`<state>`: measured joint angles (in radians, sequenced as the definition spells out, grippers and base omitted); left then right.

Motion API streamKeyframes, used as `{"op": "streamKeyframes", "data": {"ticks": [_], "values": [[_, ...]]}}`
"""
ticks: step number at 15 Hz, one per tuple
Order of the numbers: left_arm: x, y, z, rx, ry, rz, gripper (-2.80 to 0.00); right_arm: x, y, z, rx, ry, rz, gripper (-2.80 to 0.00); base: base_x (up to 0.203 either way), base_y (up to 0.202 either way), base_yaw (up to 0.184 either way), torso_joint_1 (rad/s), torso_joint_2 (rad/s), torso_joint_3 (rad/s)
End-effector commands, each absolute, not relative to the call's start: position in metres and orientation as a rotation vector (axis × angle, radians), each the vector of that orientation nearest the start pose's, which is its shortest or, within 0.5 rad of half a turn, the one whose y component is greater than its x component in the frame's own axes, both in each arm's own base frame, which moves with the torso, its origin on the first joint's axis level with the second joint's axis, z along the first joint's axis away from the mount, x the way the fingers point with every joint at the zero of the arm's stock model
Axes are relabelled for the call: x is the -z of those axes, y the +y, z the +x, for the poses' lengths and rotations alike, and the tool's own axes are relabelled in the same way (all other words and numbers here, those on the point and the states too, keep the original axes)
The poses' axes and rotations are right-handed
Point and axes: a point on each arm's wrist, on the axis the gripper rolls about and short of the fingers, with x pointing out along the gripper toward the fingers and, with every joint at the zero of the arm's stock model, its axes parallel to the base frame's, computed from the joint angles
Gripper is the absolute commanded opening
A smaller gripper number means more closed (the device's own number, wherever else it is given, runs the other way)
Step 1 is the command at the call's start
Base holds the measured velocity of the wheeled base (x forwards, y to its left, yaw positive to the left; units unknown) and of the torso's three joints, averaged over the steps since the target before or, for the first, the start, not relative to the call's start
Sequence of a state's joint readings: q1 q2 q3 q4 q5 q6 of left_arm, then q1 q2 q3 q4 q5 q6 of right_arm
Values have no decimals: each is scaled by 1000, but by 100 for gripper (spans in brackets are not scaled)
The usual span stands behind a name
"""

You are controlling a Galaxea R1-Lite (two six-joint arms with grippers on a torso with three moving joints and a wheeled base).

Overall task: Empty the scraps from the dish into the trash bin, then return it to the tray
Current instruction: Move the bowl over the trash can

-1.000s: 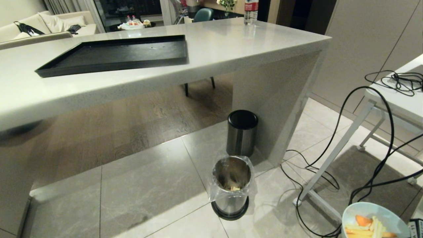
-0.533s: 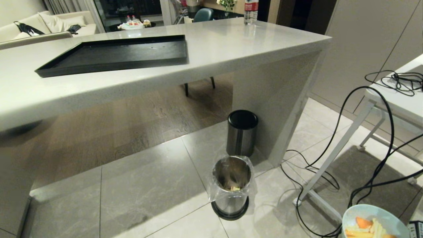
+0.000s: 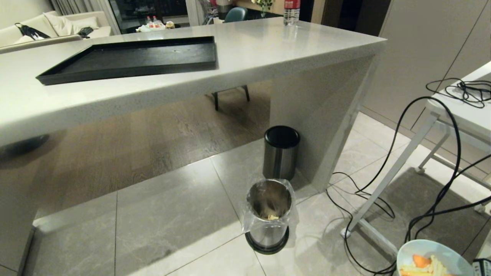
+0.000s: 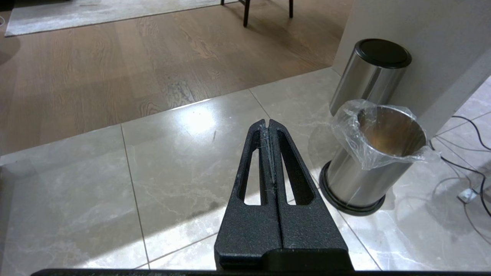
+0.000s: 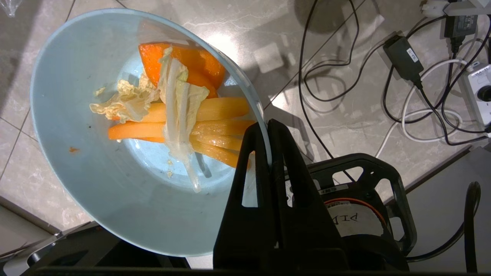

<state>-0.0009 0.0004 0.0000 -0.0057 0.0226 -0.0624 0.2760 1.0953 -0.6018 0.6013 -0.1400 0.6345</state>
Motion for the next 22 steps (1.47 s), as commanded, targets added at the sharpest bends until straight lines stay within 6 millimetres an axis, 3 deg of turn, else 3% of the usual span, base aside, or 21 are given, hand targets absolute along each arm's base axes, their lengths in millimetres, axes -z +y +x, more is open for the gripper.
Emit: {"op": "streamKeyframes", "data": {"ticks": [1, 15, 22], "values": [[-76, 1, -23, -22, -5, -63, -280, -159, 24, 96, 221, 1066, 346, -280, 0, 0, 0, 0, 0, 0], [-76, 1, -23, -20, -5, -63, -280, -162, 25, 101, 212, 1034, 352, -280, 0, 0, 0, 0, 0, 0], [-76, 0, -23, -17, -5, -58, -280, -164, 28, 107, 174, 988, 341, -280, 0, 0, 0, 2, 3, -156]]}}
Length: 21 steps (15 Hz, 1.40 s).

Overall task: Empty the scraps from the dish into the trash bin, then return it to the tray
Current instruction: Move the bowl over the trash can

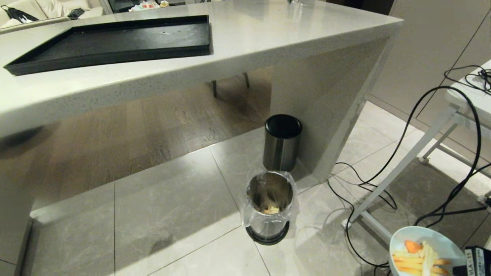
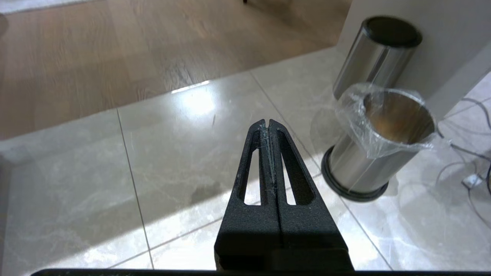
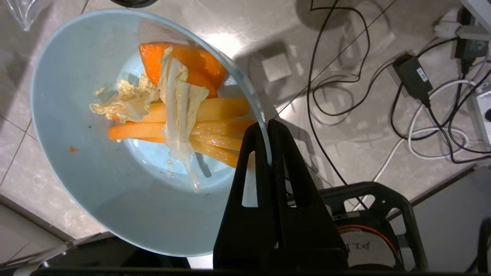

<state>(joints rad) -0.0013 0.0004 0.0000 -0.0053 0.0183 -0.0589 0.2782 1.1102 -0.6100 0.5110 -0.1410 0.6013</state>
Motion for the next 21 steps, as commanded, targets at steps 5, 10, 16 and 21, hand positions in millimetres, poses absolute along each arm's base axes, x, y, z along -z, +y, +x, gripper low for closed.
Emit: {"op": "streamKeyframes", "data": {"ticks": [5, 10, 16, 21], "values": [[-76, 0, -23, -16, -5, -58, -280, -164, 28, 107, 169, 991, 336, -280, 0, 0, 0, 2, 3, -199], [-76, 0, -23, -15, -5, -58, -280, -164, 28, 107, 168, 991, 336, -280, 0, 0, 0, 4, 2, -197], [-76, 0, -23, -15, -5, -58, -280, -164, 28, 107, 169, 990, 336, -280, 0, 0, 0, 3, 3, -199], [-76, 0, -23, -15, -5, -58, -280, -164, 28, 107, 170, 992, 335, -280, 0, 0, 0, 1, 2, -199]]}}
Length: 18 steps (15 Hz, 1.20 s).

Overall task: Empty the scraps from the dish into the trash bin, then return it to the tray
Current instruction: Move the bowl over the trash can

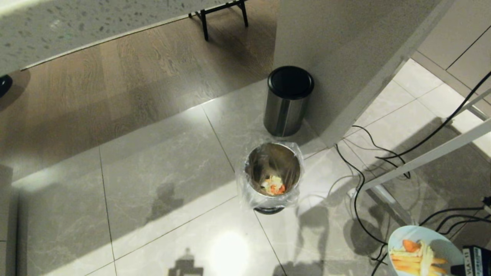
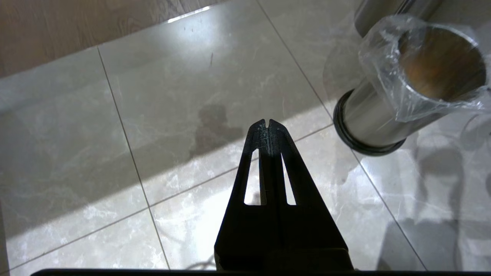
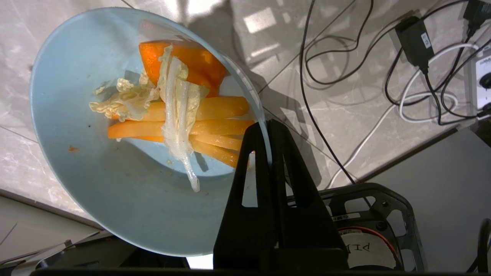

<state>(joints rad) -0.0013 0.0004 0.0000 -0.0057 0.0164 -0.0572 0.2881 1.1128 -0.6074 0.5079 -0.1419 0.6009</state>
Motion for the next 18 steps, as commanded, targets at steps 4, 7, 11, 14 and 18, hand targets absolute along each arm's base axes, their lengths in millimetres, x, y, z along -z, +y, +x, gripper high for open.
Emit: {"op": "streamKeyframes", "data": {"ticks": [4, 7, 11, 14, 18], "values": [[-76, 0, -23, -15, -5, -58, -280, -164, 28, 107, 169, 990, 336, -280, 0, 0, 0, 3, 1, -196], [-76, 0, -23, -15, -5, -58, -280, -164, 28, 107, 169, 990, 336, -280, 0, 0, 0, 5, 2, -185], [-76, 0, -23, -18, -5, -59, -280, -164, 28, 107, 169, 989, 336, -280, 0, 0, 0, 2, 1, -35], [-76, 0, -23, -18, -5, -60, -280, -165, 28, 106, 168, 984, 337, -280, 0, 0, 0, 0, 0, 0], [-76, 1, -23, -20, -5, -60, -280, -165, 28, 105, 166, 977, 339, -280, 0, 0, 0, 0, 0, 0]]}}
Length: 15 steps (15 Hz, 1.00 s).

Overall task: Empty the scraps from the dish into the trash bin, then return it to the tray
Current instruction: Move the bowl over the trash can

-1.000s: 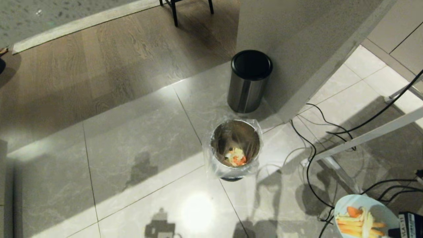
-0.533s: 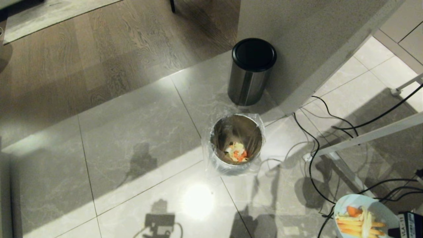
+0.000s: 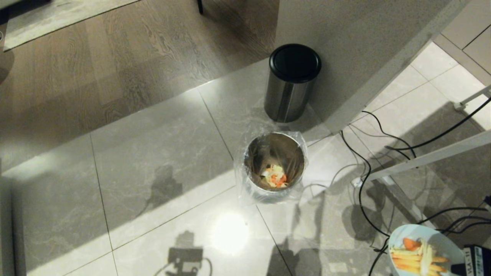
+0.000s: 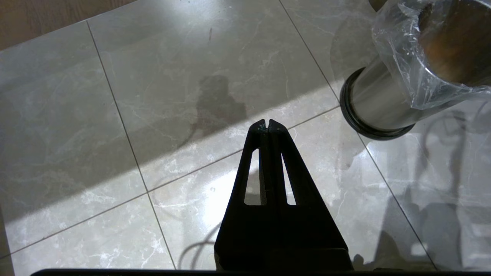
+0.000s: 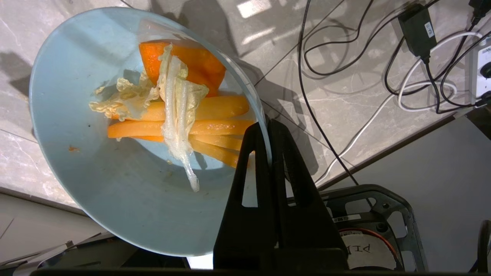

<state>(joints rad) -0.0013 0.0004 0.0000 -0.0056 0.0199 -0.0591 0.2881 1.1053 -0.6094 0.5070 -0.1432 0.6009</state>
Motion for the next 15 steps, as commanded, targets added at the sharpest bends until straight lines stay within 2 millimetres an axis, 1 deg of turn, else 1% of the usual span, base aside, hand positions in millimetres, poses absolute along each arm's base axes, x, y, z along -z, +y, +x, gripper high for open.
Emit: {"op": "streamKeyframes", "data": {"ticks": [1, 15], "values": [[-76, 0, -23, -19, -5, -60, -280, -165, 28, 105, 165, 978, 338, -280, 0, 0, 0, 0, 0, 0], [-76, 1, -23, -20, -5, -62, -280, -166, 28, 102, 151, 969, 337, -280, 0, 0, 0, 0, 0, 0]]}}
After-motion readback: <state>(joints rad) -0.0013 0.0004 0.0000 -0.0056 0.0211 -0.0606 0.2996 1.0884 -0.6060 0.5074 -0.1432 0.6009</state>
